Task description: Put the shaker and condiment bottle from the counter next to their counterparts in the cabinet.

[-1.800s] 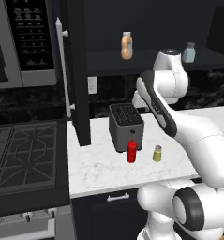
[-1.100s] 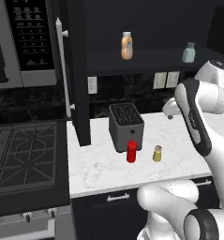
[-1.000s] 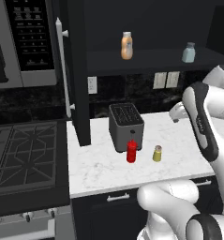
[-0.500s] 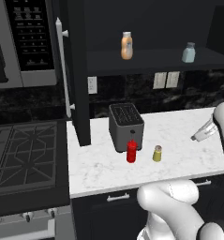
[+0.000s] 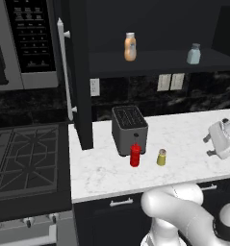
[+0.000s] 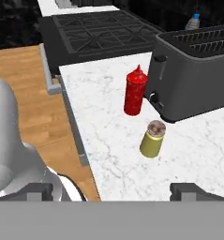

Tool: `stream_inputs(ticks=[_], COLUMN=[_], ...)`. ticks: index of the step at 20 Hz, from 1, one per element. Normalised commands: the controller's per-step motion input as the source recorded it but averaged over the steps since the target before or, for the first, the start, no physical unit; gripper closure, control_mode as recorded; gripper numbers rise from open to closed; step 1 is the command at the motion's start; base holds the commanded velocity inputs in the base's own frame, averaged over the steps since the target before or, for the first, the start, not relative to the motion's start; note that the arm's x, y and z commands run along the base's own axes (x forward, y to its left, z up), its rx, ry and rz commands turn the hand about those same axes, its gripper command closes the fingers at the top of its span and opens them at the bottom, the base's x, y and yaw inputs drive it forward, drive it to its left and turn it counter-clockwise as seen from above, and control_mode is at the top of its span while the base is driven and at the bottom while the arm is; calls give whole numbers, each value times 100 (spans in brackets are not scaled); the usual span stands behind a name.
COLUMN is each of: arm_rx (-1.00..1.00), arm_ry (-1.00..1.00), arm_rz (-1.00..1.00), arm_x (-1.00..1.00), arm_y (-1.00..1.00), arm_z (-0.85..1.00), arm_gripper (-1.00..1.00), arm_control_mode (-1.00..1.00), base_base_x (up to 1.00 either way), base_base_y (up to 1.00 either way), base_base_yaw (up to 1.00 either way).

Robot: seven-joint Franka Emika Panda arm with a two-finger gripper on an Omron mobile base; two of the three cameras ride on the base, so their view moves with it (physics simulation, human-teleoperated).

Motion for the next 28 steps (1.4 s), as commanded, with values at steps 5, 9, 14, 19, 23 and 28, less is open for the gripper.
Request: stream_inputs(ticks=[5,9,14,19,23,28], arm_rx=[11,5,0,0,0,0], arm_ry=[-23,-9,-4,0,0,-7], arm_rz=[19,5,1,4,6,3], arm_x=[0,14,25,35,19,22], arm_y=[-5,0,15,19,2,18], arm_z=[-9,-11,-39,-35,-14,-36], arm_gripper=[-100,-100,-100,-100,-100,-100], arm_control_mode=[-100,-100,-100,-100,-100,-100], base_base_x=[0,0,0,0,0,0], base_base_y=[0,0,0,0,0,0], base_base_yaw=[0,0,0,0,0,0])
